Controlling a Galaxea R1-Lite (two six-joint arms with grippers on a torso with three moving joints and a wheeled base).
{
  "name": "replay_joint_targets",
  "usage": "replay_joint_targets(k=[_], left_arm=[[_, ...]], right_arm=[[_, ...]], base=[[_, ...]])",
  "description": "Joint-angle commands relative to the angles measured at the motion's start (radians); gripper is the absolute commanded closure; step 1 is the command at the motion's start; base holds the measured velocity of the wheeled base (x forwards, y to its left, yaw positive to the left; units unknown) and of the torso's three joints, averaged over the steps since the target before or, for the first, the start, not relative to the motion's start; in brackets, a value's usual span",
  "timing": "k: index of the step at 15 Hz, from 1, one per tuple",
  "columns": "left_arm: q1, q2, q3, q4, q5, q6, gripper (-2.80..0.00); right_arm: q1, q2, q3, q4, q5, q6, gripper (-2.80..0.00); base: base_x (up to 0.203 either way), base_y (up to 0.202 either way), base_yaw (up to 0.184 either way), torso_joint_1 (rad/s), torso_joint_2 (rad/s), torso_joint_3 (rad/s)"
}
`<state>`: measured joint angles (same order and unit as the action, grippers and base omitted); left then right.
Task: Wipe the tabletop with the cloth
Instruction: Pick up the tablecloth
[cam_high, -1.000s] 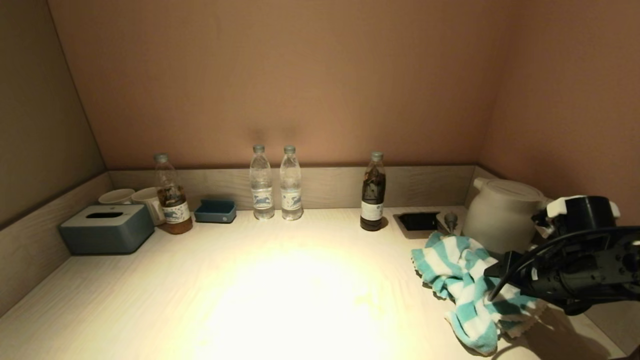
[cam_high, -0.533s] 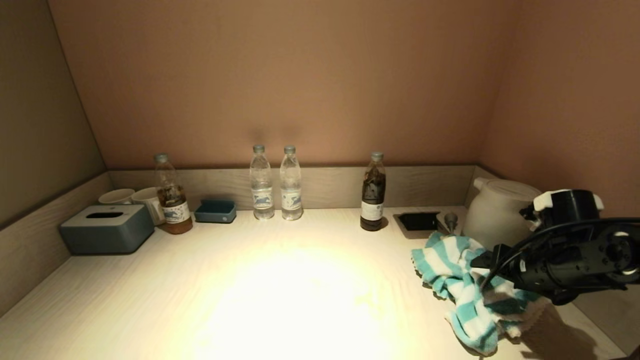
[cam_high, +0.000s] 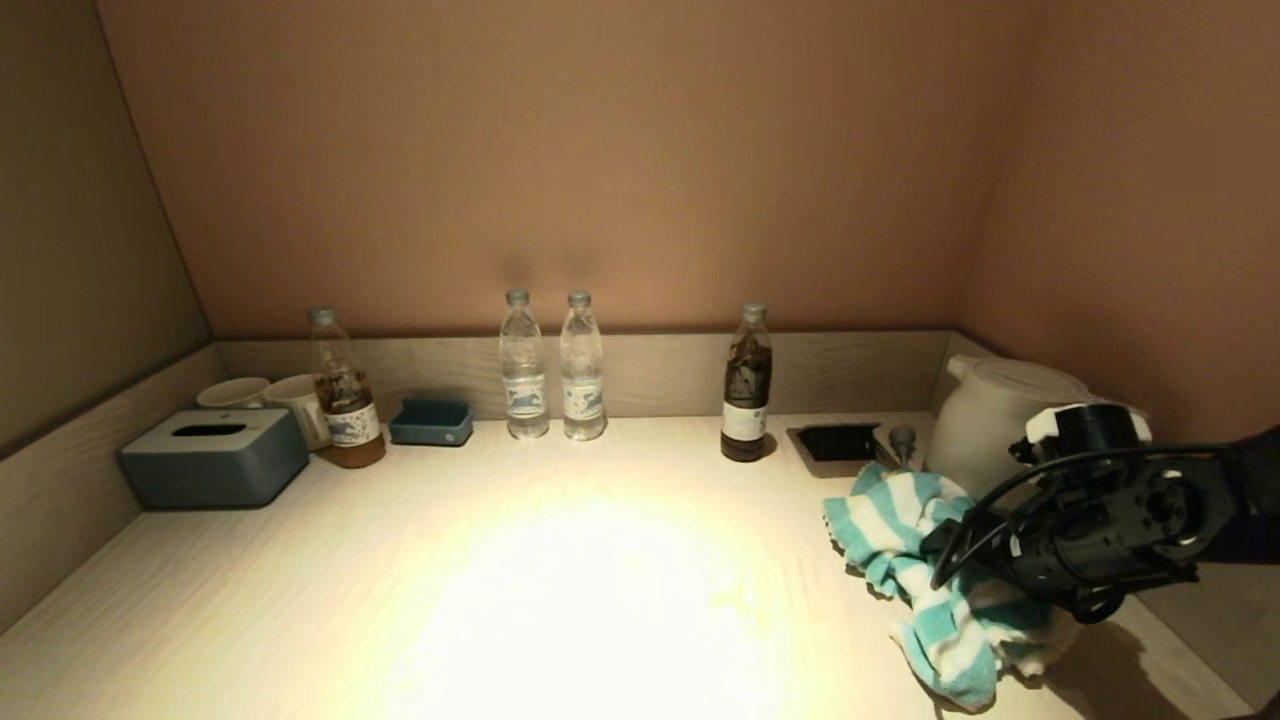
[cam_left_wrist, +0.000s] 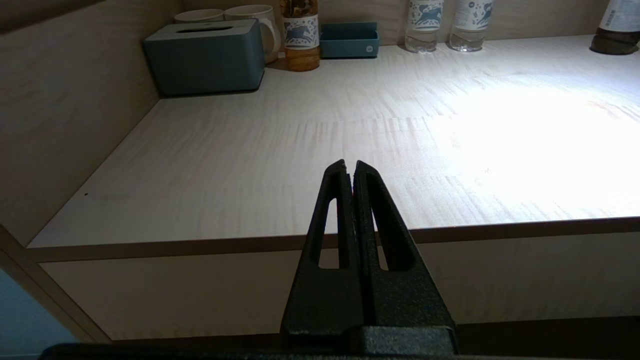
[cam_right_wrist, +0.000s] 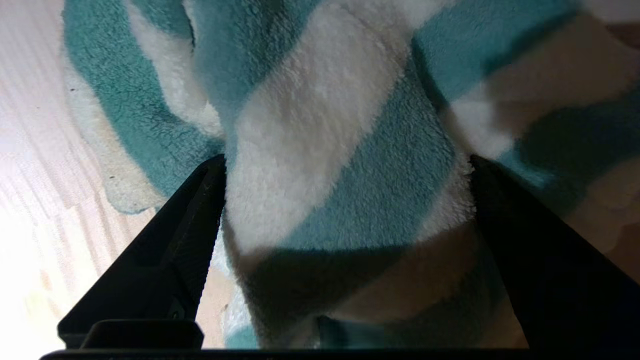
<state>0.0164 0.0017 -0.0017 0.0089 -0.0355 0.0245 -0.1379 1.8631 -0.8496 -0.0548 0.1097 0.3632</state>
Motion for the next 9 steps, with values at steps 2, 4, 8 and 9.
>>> replay_joint_targets(k=[2,4,8,9], left_arm=[[0.0,0.0,0.0,0.0,0.0,0.0,0.0],[0.0,0.0,0.0,0.0,0.0,0.0,0.0],[0.0,0.0,0.0,0.0,0.0,0.0,0.0],[0.0,0.0,0.0,0.0,0.0,0.002,0.0]], right_arm=[[0.0,0.04,0.001,-0.017,0.001,0.003,-2.8],[0.0,0.032,0.002,-0.017,0.0,0.005,0.0],[0.0,0.01,0.011,-0.017,0.001,0.005,0.0],[0.001,-0.001,0.012,-0.016,0.001,0.005,0.0]], base=[[0.0,0.0,0.0,0.0,0.0,0.0],[0.0,0.0,0.0,0.0,0.0,0.0],[0.0,0.0,0.0,0.0,0.0,0.0],[0.0,0.0,0.0,0.0,0.0,0.0]])
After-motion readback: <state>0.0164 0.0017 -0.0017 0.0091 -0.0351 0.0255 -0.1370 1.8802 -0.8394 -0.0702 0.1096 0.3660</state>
